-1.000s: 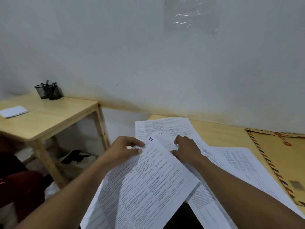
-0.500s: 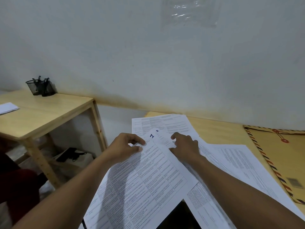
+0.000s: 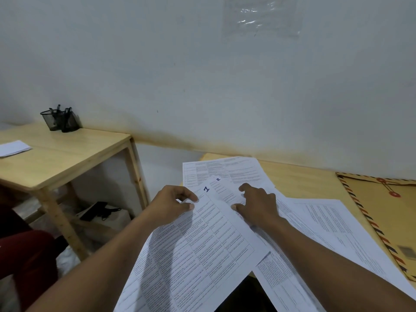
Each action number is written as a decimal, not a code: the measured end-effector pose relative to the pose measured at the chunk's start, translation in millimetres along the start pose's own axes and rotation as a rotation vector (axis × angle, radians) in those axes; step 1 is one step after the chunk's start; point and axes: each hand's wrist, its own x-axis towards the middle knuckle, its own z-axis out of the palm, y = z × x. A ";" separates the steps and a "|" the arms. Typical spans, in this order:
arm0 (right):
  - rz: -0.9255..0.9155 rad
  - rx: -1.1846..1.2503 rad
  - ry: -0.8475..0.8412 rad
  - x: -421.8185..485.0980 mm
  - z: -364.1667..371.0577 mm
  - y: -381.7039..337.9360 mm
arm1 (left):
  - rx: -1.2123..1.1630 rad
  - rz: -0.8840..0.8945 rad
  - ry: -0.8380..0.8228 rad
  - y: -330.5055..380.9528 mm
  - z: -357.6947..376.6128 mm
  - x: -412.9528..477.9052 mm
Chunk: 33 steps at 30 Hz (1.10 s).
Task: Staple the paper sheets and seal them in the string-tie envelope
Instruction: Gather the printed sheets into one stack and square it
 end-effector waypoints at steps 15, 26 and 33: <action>-0.012 0.015 0.050 -10.1 8.2 3.8 | -0.026 -0.018 -0.013 -11.6 12.8 2.5; -0.037 0.244 0.146 -14.8 8.9 -5.2 | 0.004 -0.021 -0.060 -9.4 9.1 2.9; -0.046 0.735 -0.106 -8.6 -26.6 -3.4 | -0.095 0.060 0.084 -1.7 -6.4 7.4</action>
